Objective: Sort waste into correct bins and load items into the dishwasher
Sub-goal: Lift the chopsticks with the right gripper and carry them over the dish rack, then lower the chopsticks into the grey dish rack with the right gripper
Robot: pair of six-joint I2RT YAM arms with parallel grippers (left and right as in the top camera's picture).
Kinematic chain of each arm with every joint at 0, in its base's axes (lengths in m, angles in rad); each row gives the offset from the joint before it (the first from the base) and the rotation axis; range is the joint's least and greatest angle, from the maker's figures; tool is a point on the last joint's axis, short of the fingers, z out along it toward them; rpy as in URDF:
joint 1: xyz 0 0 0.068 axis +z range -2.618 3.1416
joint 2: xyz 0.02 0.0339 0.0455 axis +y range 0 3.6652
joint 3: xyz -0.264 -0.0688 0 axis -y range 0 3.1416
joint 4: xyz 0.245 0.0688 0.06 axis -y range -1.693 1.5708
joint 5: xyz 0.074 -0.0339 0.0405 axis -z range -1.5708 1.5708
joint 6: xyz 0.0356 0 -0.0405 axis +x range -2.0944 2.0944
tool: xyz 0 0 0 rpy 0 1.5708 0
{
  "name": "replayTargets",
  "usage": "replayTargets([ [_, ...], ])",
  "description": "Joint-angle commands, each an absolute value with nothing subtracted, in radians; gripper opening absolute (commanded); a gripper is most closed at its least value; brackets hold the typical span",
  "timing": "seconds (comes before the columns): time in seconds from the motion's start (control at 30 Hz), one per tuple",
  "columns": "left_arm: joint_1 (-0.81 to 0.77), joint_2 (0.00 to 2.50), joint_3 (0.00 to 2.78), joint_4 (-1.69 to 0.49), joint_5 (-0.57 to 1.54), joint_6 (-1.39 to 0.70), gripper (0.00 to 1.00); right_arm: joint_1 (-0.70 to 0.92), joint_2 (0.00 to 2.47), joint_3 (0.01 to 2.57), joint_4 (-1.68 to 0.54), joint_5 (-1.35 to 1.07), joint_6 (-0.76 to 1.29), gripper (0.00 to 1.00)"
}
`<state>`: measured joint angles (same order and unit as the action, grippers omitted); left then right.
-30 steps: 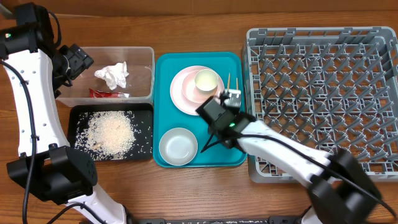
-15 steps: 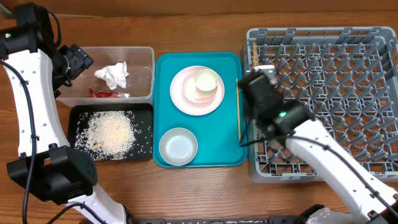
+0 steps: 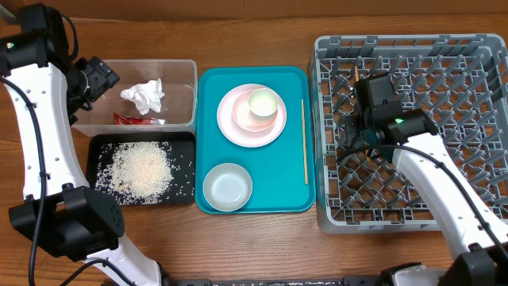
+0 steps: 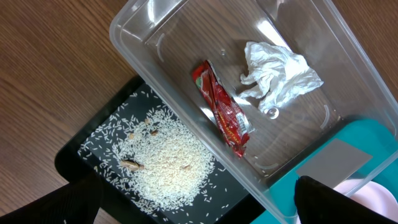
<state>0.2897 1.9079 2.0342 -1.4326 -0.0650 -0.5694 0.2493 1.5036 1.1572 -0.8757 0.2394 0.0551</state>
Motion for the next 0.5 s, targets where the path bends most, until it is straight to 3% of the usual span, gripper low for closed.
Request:
replayTargets([
  [0.0,0.286,1.904,2.039,-1.432,-0.078,-0.557,1.0,0.245,1.514,1.156,-0.873,0.204,0.021,0.04],
  [0.13,0.286,1.904,2.039,-1.432,-0.078,-0.557,1.0,0.245,1.515,1.152,-0.873,0.204,0.021,0.06],
  [0.23,0.286,1.904,2.039,-1.432,-0.078,-0.557,1.0,0.245,1.515,1.151,-0.874,0.204,0.022,0.18],
  [0.37,0.286,1.904,2.039,-1.432,-0.078,-0.557,1.0,0.245,1.515,1.151,-0.874,0.204,0.022,0.45],
  [0.47,0.286,1.904,2.039,-1.432,-0.078,-0.557,1.0,0.245,1.515,1.151,-0.874,0.204,0.022,0.5],
])
